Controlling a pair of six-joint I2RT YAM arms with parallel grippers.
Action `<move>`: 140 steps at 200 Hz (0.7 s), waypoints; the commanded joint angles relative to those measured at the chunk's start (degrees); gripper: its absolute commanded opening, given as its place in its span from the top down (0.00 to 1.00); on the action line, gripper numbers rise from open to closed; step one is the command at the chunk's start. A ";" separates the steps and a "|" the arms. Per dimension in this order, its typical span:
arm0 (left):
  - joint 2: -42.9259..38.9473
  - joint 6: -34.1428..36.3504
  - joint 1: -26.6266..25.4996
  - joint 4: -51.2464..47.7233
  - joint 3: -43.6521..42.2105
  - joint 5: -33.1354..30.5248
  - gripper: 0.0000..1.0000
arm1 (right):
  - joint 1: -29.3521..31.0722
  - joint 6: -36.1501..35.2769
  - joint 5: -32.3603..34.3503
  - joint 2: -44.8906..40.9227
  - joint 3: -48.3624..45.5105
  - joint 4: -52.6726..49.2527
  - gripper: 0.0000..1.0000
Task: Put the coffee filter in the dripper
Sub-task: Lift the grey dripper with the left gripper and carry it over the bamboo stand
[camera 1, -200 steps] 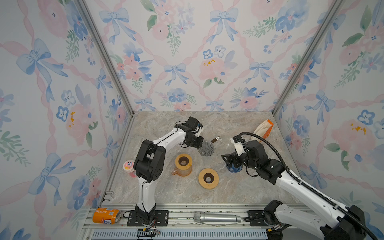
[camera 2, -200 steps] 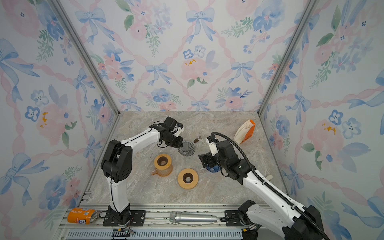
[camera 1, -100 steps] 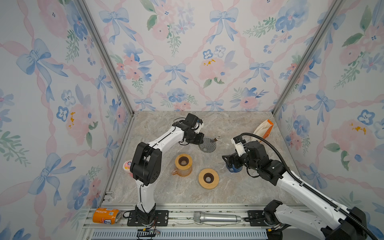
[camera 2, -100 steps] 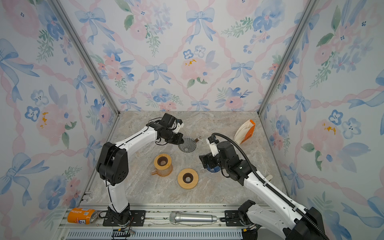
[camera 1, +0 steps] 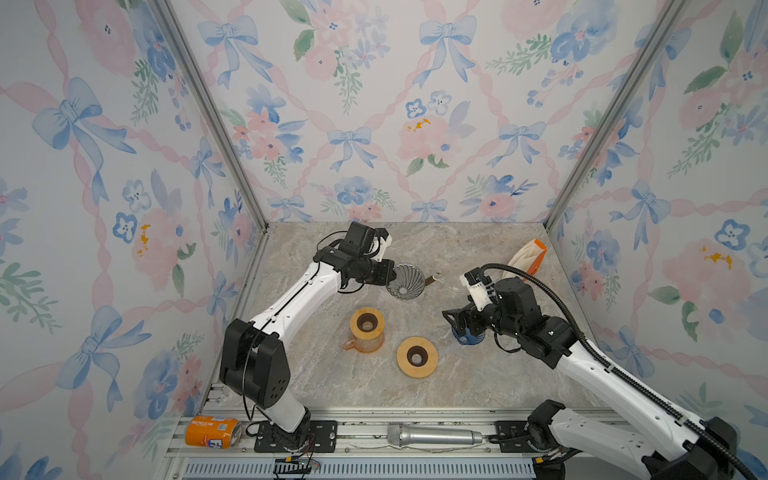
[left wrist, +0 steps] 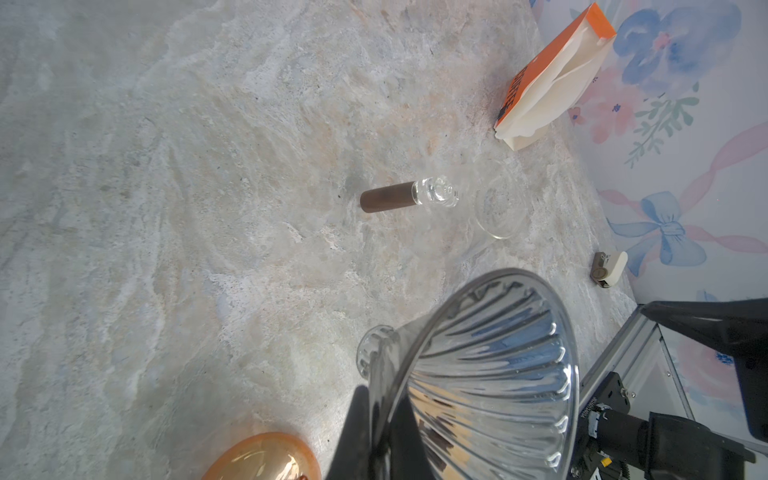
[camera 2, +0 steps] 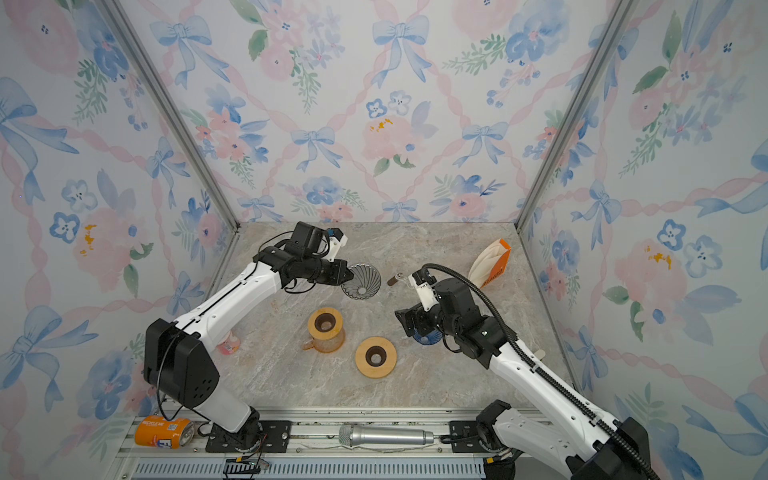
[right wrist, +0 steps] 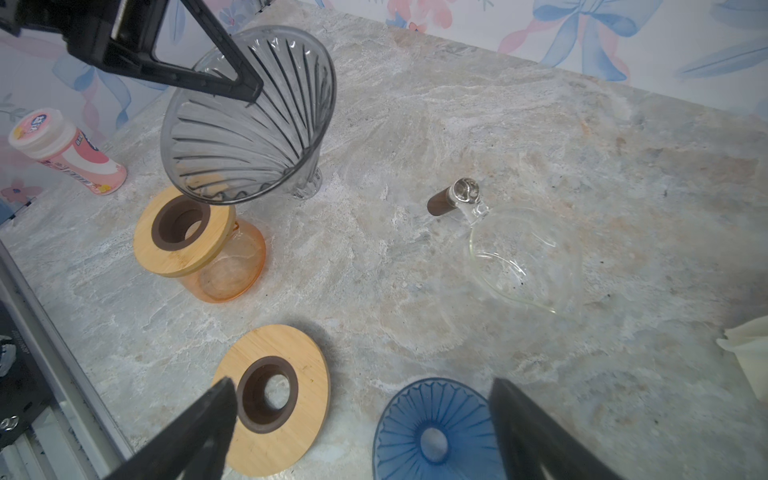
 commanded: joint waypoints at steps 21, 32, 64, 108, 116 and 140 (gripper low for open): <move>-9.50 -3.27 2.61 -0.04 -5.76 2.48 1.00 | 0.68 -1.13 -2.48 1.25 2.59 -1.66 0.04; -11.59 -3.67 3.35 -0.05 -7.57 3.00 1.00 | 1.00 -1.38 -2.70 1.54 2.79 -1.74 0.04; -17.92 -5.11 6.15 -0.08 -12.71 4.83 1.00 | 2.14 -2.00 -2.88 2.52 3.34 -2.18 0.04; -23.33 -4.86 8.35 -3.14 -16.96 3.66 1.00 | 3.15 -2.24 -3.27 3.26 3.25 -1.76 0.03; -23.88 -5.10 8.60 -3.32 -17.88 3.74 1.00 | 3.37 -2.21 -3.60 3.44 3.41 -1.66 0.04; -25.11 -5.56 9.58 -3.52 -20.18 3.70 1.00 | 4.10 -2.77 -5.55 3.61 3.39 -0.75 0.03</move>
